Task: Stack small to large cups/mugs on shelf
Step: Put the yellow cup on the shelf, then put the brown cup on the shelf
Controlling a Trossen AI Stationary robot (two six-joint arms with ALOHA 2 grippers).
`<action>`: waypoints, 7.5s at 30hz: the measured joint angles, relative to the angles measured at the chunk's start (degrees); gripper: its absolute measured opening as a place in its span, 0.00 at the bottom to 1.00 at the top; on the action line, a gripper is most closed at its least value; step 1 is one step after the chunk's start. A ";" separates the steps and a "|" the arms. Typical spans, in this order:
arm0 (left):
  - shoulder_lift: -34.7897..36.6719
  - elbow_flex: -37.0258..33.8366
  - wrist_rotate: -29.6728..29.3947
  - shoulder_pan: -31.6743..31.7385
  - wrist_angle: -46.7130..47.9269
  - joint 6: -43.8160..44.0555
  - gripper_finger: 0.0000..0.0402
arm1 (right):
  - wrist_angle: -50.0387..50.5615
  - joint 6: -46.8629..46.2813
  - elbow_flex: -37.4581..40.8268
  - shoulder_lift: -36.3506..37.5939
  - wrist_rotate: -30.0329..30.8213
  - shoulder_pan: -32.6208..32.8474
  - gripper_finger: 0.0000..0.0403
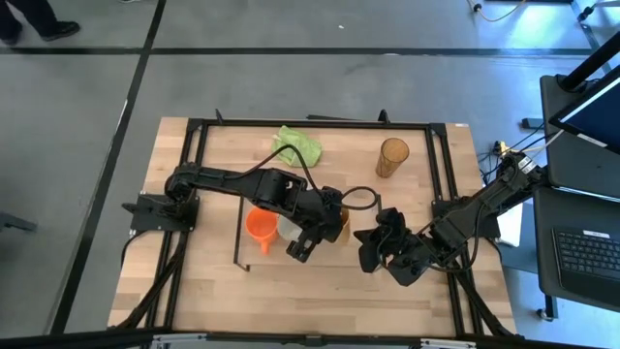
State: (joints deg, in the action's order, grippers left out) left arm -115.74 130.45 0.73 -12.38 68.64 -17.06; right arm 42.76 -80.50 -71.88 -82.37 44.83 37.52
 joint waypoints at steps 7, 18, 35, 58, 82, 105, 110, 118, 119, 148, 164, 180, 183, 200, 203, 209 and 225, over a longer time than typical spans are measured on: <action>0.00 0.00 0.00 0.02 -0.02 -0.02 0.13 | 0.10 0.00 0.00 0.00 0.03 0.01 0.08; 0.00 0.00 -0.01 0.07 -0.13 -0.02 0.15 | 0.95 -0.03 0.00 0.00 0.05 0.00 0.07; -1.97 0.02 -0.21 -0.15 1.21 0.37 0.15 | 2.13 -0.26 0.00 0.00 0.05 0.00 0.07; 0.01 4.25 -2.72 -1.57 3.10 5.39 0.18 | 2.17 -0.49 0.00 0.00 0.08 0.00 0.07; 7.50 4.24 -9.19 -16.12 0.24 21.38 0.18 | 20.90 0.10 0.00 13.26 5.34 -2.16 0.07; 13.92 3.98 -12.75 -20.63 -14.87 23.06 0.18 | 43.16 30.46 -8.46 17.72 -6.73 -28.10 0.21; 16.37 4.07 -10.45 -18.62 -17.91 19.39 0.18 | 43.74 38.81 -13.39 17.60 -12.35 -38.93 0.28; 16.46 3.98 -4.18 -13.96 -15.76 18.21 0.18 | 39.04 47.22 -7.66 16.71 -25.22 -52.89 0.37; 16.46 3.98 -3.09 -13.39 -15.92 18.18 0.18 | 37.21 48.14 -6.45 16.63 -26.80 -54.08 0.38; 16.48 3.98 4.28 -12.57 -17.82 19.47 0.18 | 28.22 58.13 -4.44 -4.08 -37.06 -63.28 0.40; 16.46 3.98 4.26 -12.48 -16.26 18.36 0.18 | 27.94 57.78 -4.48 -7.89 -36.91 -63.30 0.28; 16.44 3.98 4.00 -11.68 -13.52 18.38 0.18 | 32.72 59.65 -5.06 -5.91 -35.61 -60.14 0.03; 16.42 3.98 2.45 -11.47 -13.01 18.37 0.18 | 36.38 59.61 -7.68 -4.25 -32.75 -58.09 0.03; 16.41 3.98 2.27 -10.23 -9.24 17.99 0.18 | 47.26 48.86 -37.56 -1.51 -28.62 -34.65 0.02; 16.41 3.98 2.26 -10.23 -8.74 18.30 0.18 | 47.24 47.46 -39.55 -1.51 -25.13 -30.20 0.02; 16.41 3.98 2.27 -10.41 -8.61 19.80 0.18 | 47.34 46.16 -37.98 -1.55 -24.97 -22.73 0.02; 16.41 3.96 2.18 -10.62 -6.59 20.97 0.18 | 47.22 38.55 -35.95 -1.57 -24.05 -8.26 0.03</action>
State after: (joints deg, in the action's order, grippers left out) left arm -99.33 134.41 2.91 -23.00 62.06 3.91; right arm 89.97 -41.95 -107.83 -83.94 20.78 29.26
